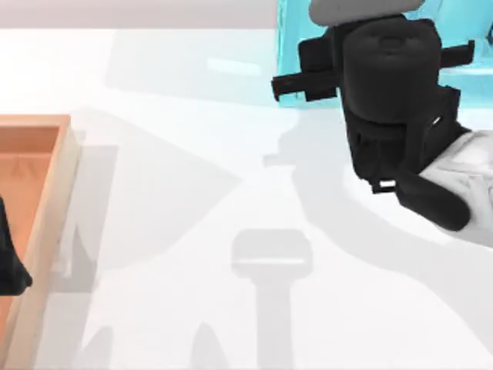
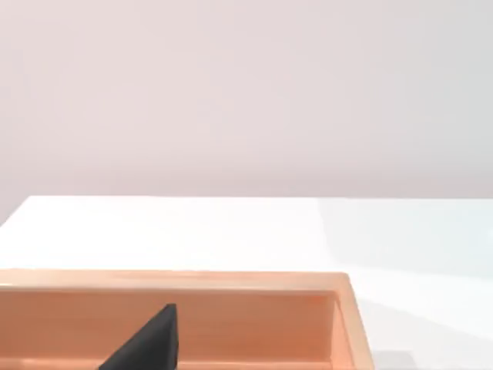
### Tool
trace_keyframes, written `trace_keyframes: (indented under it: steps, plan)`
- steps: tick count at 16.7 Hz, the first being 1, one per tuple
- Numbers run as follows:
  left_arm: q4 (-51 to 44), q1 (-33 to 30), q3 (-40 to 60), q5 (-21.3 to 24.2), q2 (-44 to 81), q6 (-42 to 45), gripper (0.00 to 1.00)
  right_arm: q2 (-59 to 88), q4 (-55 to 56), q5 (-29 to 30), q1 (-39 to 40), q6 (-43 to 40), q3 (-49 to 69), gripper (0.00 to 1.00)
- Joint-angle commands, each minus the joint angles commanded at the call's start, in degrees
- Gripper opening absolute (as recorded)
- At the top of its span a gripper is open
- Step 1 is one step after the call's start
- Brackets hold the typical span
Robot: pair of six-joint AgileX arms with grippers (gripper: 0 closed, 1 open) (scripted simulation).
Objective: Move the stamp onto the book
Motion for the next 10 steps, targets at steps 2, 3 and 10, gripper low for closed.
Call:
trace_keyframes:
  steps: [2,3,10]
  plan:
    - [0.0,0.0,0.0,0.0,0.0,0.0,1.0,3.92,0.33,2.16,3.25,-8.02,0.73,0.0]
    - [0.0,0.0,0.0,0.0,0.0,0.0,1.0,6.01,0.51,3.27,5.05,-12.76,1.09,0.0]
    - [0.0,0.0,0.0,0.0,0.0,0.0,1.0,19.05,1.91,9.93,17.95,-47.37,3.17,0.0]
